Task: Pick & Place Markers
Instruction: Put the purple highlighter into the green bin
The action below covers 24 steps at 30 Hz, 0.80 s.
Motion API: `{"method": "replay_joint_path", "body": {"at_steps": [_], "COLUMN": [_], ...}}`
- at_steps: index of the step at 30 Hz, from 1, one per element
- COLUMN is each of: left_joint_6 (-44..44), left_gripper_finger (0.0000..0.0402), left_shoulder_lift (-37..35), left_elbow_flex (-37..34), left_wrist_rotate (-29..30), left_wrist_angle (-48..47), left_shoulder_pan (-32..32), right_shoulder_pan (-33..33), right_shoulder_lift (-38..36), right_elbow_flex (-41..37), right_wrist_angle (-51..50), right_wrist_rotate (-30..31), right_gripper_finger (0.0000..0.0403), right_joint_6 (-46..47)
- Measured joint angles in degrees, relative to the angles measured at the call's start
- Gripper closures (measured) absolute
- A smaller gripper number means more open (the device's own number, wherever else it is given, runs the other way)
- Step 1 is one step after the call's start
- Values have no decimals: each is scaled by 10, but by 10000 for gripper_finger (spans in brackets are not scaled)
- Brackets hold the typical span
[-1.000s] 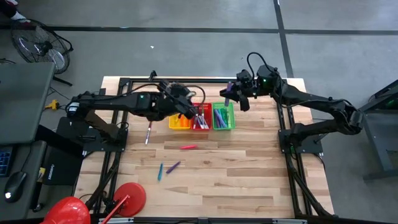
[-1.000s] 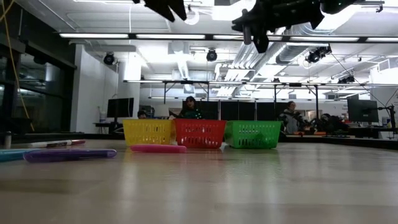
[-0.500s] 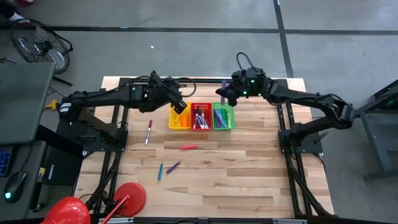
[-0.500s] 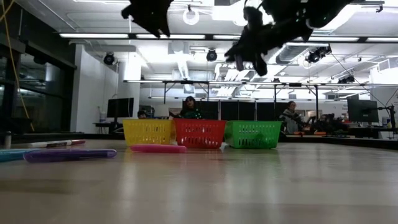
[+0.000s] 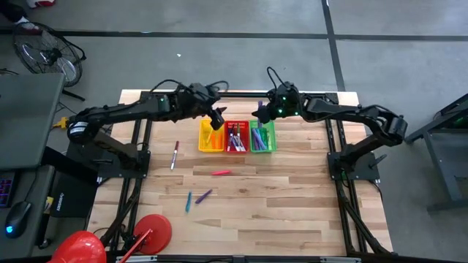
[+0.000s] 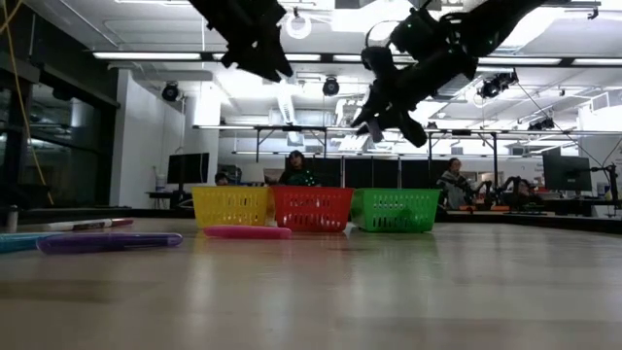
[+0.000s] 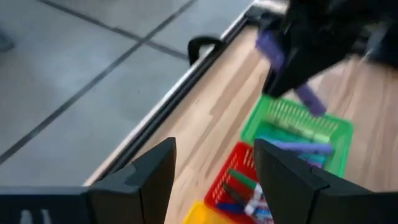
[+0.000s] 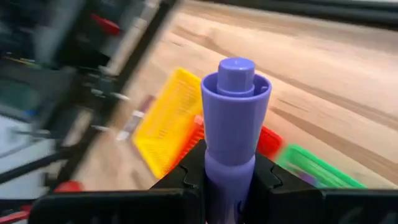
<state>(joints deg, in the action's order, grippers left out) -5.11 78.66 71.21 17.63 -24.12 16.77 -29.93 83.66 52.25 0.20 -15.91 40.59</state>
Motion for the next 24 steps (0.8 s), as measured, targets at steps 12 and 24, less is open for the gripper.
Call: {"method": "replay_joint_path", "body": {"at_steps": [12,24], "left_joint_6": [54,85], "left_gripper_finger": [193,193], "left_shoulder_lift": [1,1], "left_elbow_flex": [-7,-7], "left_wrist_rotate": [-160,-182], "left_wrist_angle": [74,83], "left_shoulder_pan": [74,112], "right_shoulder_pan": [5,49], "right_shoulder_lift": [40,125], "right_elbow_flex": [127,125], "right_wrist_angle": [-292,-317], "right_wrist_rotate": [105,96], "right_gripper_finger": [356,356], "right_joint_6": [-36,14]}}
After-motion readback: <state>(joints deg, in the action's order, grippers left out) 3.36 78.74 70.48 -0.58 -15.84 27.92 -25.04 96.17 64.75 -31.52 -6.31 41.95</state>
